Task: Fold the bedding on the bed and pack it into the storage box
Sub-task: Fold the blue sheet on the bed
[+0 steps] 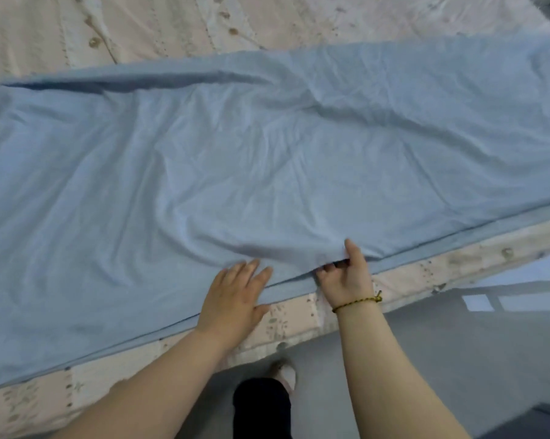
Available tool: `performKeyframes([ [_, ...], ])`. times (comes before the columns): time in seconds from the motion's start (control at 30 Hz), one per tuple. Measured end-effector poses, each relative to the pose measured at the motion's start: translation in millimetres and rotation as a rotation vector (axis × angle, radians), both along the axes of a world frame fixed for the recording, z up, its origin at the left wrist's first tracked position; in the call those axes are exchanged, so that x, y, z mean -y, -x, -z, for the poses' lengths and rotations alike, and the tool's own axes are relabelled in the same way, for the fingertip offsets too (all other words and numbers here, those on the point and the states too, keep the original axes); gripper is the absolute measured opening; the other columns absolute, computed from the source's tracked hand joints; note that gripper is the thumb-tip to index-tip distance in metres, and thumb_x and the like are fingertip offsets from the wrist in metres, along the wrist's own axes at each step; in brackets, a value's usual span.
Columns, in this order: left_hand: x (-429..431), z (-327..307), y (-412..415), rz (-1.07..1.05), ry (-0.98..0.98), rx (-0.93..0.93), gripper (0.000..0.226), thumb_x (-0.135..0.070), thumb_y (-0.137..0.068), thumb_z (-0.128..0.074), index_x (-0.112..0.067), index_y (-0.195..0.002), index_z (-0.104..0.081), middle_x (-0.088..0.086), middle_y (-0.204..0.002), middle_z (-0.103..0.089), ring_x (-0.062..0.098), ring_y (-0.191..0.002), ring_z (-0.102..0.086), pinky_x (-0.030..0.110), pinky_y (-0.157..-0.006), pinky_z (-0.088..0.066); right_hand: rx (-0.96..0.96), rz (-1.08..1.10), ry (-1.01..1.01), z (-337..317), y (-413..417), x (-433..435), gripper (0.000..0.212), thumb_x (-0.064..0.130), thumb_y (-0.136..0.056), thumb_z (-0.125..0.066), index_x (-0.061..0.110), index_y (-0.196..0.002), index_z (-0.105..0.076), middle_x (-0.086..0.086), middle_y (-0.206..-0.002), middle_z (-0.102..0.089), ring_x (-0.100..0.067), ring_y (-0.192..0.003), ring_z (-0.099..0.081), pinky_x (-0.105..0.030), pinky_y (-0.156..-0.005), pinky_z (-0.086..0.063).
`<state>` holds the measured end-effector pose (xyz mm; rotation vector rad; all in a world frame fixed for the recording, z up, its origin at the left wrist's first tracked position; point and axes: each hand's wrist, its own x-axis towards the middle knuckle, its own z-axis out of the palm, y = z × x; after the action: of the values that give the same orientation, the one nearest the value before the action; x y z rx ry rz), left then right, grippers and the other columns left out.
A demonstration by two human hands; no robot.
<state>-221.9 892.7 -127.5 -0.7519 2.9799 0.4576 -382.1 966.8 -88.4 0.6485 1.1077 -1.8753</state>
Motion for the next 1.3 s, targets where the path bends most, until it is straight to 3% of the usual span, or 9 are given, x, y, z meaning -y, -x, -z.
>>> performKeyframes([
  [0.2,-8.3,-5.4,42.4,-0.127,0.032,-0.148,0.049,-0.049,-0.07,-0.04,-0.018,-0.085,-0.075,-0.005,-0.082,-0.07,0.009,-0.081,-0.048,0.019,-0.057,-0.05,-0.107,-0.074,-0.031,-2.3,77.1,-24.0,0.015,0.021,-0.095,-0.045,0.014,-0.098,-0.058,-0.002,-0.093,-0.065,-0.018,-0.088,-0.06,-0.035,-0.081,-0.051],
  [0.37,-16.1,-3.8,61.0,-0.051,0.049,-0.115,0.036,-0.047,-0.052,-0.08,-0.018,-0.072,-0.071,-0.006,-0.069,-0.064,0.009,-0.071,-0.048,0.019,-0.057,-0.039,-0.088,-0.038,-0.014,-3.3,110.2,-43.2,0.014,0.01,-0.095,-0.042,0.009,-0.093,-0.056,0.0,-0.067,-0.072,-0.013,-0.061,-0.069,-0.027,-0.051,-0.057],
  [0.5,-11.2,-4.6,78.4,-0.004,0.029,-0.098,0.03,-0.028,-0.042,-0.09,-0.022,-0.054,-0.063,-0.01,-0.051,-0.057,0.011,-0.044,-0.057,0.015,-0.043,-0.04,-0.299,-0.074,-0.345,-4.6,134.4,-51.0,0.006,0.006,-0.09,-0.053,0.011,-0.095,-0.053,0.001,-0.081,-0.062,-0.013,-0.065,-0.063,-0.027,-0.057,-0.055],
  [0.63,-8.0,-0.1,75.0,0.08,0.037,-0.143,0.027,-0.035,-0.07,-0.044,-0.023,-0.05,-0.057,-0.011,-0.052,-0.053,0.01,-0.054,-0.052,0.015,-0.056,-0.032,-0.58,-0.237,-0.774,9.9,140.8,-67.3,0.012,0.013,-0.085,-0.06,0.013,-0.077,-0.051,-0.003,-0.078,-0.056,-0.016,-0.06,-0.051,-0.014,-0.037,-0.045],
  [0.77,-10.9,7.2,69.3,0.065,0.062,-0.214,0.026,-0.034,-0.073,-0.046,-0.016,-0.065,-0.063,0.004,-0.081,-0.062,0.018,-0.085,-0.044,0.027,-0.083,-0.031,-0.558,-0.25,-0.855,12.8,138.9,-68.7,0.01,0.011,-0.084,-0.059,0.008,-0.089,-0.051,-0.008,-0.086,-0.052,-0.024,-0.061,-0.051,-0.014,-0.039,-0.045],
  [0.97,-35.8,19.1,39.2,0.145,0.082,0.018,0.054,-0.048,-0.075,-0.037,-0.019,-0.12,-0.044,0.009,-0.121,-0.063,0.024,-0.133,-0.028,0.034,-0.11,-0.01,-0.982,-0.381,-1.207,8.2,111.4,-71.5,0.07,0.002,-0.082,-0.056,0.009,-0.144,-0.023,-0.015,-0.146,-0.027,-0.029,-0.131,-0.03,-0.036,-0.107,-0.024],
  [1.1,-23.0,22.7,8.6,0.153,0.124,0.076,0.053,-0.053,-0.095,-0.014,-0.02,-0.125,-0.041,0.005,-0.126,-0.06,0.018,-0.142,-0.012,0.033,-0.111,-0.007,-1.245,-0.771,-1.289,20.5,64.6,-59.3,0.054,0.01,-0.087,-0.041,0.011,-0.141,-0.035,-0.014,-0.154,-0.015,-0.031,-0.142,-0.012,-0.04,-0.115,-0.005],
  [1.17,-9.6,21.4,-15.2,0.1,0.145,0.093,0.058,-0.051,-0.097,-0.002,-0.019,-0.127,-0.041,0.005,-0.127,-0.059,0.019,-0.134,-0.026,0.032,-0.112,-0.005,-1.419,-0.883,-1.203,25.0,31.5,-44.7,0.048,0.019,-0.08,-0.042,0.007,-0.123,-0.058,-0.022,-0.14,-0.041,-0.042,-0.131,-0.037,-0.043,-0.112,-0.012],
  [1.3,30.3,22.3,-76.3,-0.086,0.174,0.064,0.061,-0.055,-0.095,-0.004,-0.023,-0.144,-0.024,0.001,-0.151,-0.023,0.01,-0.143,0.007,0.034,-0.114,-0.001,-1.636,-1.207,-1.135,26.1,-30.9,-5.2,0.05,0.036,-0.078,-0.036,0.01,-0.106,-0.068,-0.019,-0.119,-0.062,-0.04,-0.112,-0.057,-0.03,-0.108,-0.006],
])
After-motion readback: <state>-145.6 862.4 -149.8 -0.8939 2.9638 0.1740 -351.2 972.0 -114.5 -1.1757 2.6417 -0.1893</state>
